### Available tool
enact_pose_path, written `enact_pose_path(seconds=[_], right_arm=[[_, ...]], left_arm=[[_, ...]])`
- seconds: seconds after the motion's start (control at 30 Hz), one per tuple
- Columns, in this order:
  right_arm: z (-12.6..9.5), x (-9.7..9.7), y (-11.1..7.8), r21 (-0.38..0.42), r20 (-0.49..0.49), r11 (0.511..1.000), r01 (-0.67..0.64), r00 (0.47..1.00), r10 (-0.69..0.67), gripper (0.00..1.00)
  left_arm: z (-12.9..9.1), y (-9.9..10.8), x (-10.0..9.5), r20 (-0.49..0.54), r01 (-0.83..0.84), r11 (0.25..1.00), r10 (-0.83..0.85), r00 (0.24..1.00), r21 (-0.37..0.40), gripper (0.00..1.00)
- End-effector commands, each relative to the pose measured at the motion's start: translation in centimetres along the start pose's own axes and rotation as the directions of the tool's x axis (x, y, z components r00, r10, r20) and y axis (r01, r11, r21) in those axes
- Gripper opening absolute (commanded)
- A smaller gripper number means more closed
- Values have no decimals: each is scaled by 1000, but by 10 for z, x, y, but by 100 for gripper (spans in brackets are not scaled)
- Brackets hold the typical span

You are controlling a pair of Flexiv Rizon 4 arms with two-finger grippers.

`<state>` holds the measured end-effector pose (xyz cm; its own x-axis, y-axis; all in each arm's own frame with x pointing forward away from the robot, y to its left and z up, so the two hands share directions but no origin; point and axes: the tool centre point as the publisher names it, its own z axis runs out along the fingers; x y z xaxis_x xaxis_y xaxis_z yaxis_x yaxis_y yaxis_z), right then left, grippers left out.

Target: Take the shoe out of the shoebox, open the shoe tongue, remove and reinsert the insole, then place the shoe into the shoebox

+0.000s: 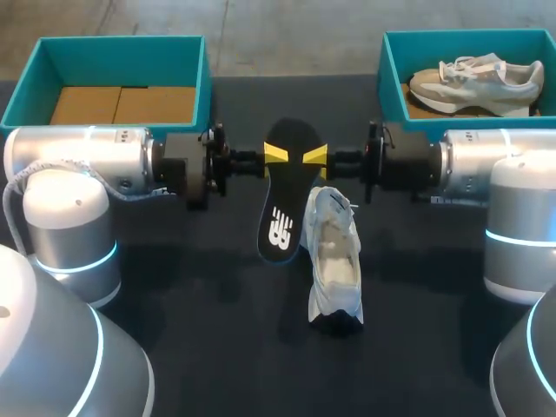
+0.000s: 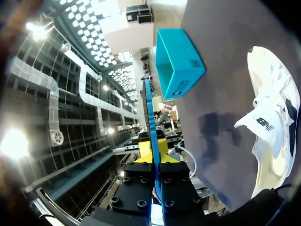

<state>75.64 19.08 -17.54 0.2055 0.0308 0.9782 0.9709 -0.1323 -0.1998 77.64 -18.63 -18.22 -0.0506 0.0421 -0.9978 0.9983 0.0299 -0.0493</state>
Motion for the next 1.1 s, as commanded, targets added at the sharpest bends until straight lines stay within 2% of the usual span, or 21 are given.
enact_pose_path(seconds=[0.03, 0.07, 0.1, 0.13, 0.17, 0.43, 0.77, 1.1], right_arm=[[2, -1, -1, -4, -1, 1000, -1, 1000, 1, 0], [2, -1, -1, -4, -1, 1000, -2, 1000, 2, 0], [2, -1, -1, -6, -1, 1000, -4, 1000, 4, 5], [2, -1, -1, -10, 1, 1000, -5, 1000, 5, 41], [1, -1, -1, -13, 2, 1000, -7, 1000, 7, 100], [-8, -2, -3, -47, 35, 999, -21, 999, 23, 100], [-40, -7, -11, -125, 85, 991, -45, 995, 55, 100], [-70, -16, -22, -165, 136, 985, -55, 988, 78, 100]], left_arm=[[2, -2, 1, -3, -2, 1000, 2, 1000, -3, 0], [2, -2, 1, -3, -2, 1000, 2, 1000, -2, 0], [2, -2, 1, -4, -3, 1000, 3, 1000, -1, 0], [2, -3, 1, -4, -2, 1000, 2, 1000, 0, 0], [2, -3, 0, -4, -2, 1000, 2, 1000, 0, 0], [-1, -10, -2, -6, 41, 999, -41, 999, 27, 0], [-12, -24, 2, -46, 166, 985, -164, 985, 48, 0], [-19, -48, -7, -56, 278, 958, -275, 960, 68, 0]])
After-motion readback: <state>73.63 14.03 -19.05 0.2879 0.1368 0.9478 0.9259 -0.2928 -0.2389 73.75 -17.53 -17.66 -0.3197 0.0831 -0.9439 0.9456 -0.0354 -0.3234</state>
